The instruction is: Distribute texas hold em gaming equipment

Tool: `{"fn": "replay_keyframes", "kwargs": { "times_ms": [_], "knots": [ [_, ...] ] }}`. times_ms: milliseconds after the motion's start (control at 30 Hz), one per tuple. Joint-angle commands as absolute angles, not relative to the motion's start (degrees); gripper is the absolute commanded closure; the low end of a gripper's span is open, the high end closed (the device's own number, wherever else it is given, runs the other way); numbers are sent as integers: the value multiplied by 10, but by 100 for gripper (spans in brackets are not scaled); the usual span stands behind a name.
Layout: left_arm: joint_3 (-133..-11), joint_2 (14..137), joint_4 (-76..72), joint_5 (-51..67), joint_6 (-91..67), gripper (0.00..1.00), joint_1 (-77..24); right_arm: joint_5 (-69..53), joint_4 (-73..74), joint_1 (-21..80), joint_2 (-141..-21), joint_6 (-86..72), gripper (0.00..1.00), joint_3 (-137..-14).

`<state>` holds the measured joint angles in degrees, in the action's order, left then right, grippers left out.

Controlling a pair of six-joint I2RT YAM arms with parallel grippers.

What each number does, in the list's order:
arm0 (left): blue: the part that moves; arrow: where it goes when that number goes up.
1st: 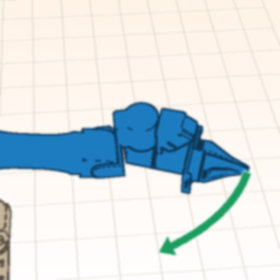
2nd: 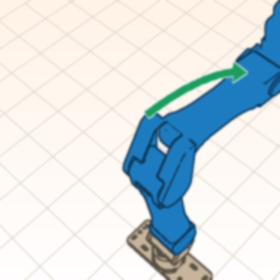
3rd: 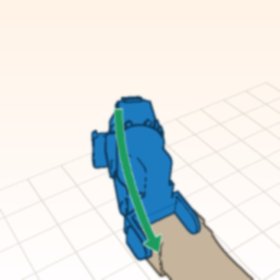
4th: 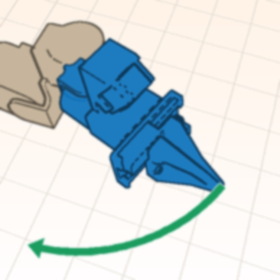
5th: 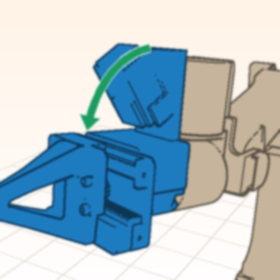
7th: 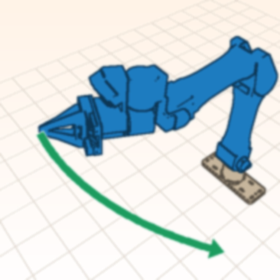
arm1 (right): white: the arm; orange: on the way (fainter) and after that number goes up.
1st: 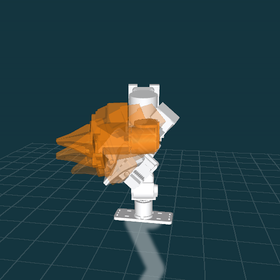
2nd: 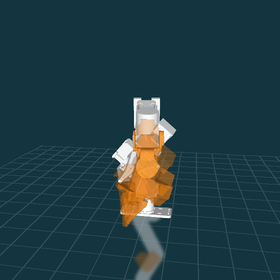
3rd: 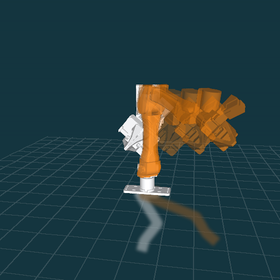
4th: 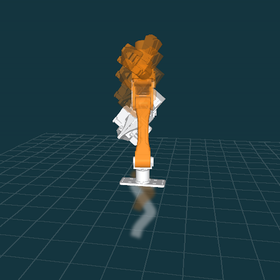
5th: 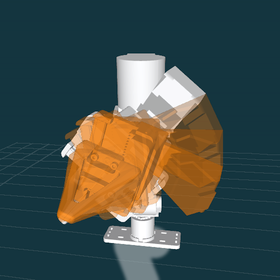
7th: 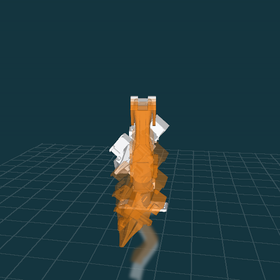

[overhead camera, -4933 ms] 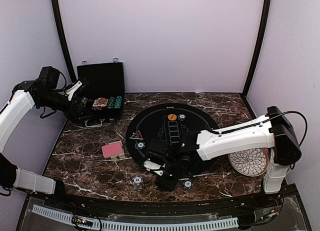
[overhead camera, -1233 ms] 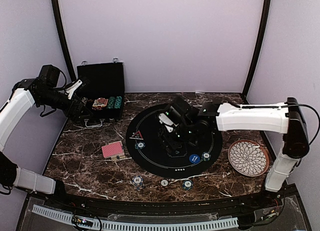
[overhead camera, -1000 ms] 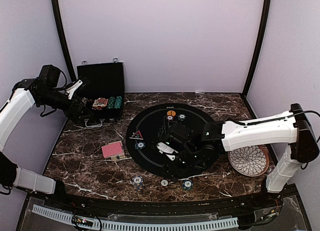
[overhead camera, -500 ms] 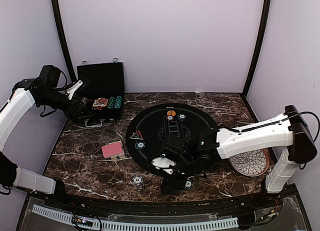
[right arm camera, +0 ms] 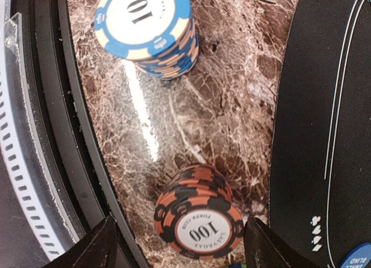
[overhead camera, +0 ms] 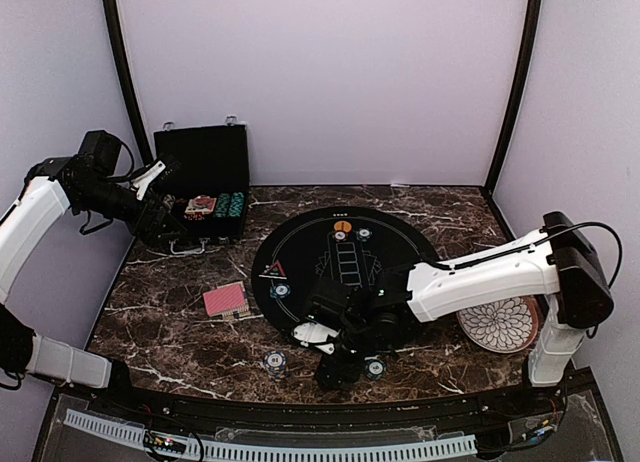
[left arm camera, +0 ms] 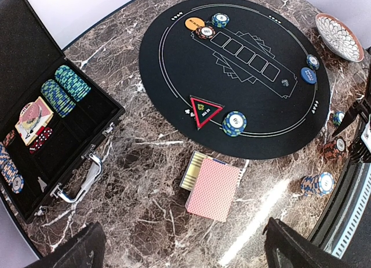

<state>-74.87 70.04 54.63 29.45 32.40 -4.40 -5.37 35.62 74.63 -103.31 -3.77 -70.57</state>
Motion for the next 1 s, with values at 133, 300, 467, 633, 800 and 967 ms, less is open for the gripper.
{"fn": "replay_keyframes", "kwargs": {
  "times_ms": [133, 300, 467, 633, 800, 967],
  "knots": [
    [-764, 682, 566, 305, 331, 1, -46, -31, 341, 752, -1050, -26, 31, -733],
    [-765, 682, 566, 302, 331, 1, -46, -33, 341, 753, -1052, -29, 37, -732],
    [-764, 681, 566, 299, 330, 1, -46, -35, 341, 753, -1052, -32, 43, -731],
    [-765, 679, 565, 295, 331, 1, -46, -34, 342, 756, -1053, -34, 45, -732],
    [-766, 677, 565, 294, 331, 1, -46, -33, 346, 758, -1056, -34, 46, -731],
    [-764, 674, 565, 294, 331, 1, -46, -29, 350, 759, -1062, -33, 46, -734]
  ]
}}
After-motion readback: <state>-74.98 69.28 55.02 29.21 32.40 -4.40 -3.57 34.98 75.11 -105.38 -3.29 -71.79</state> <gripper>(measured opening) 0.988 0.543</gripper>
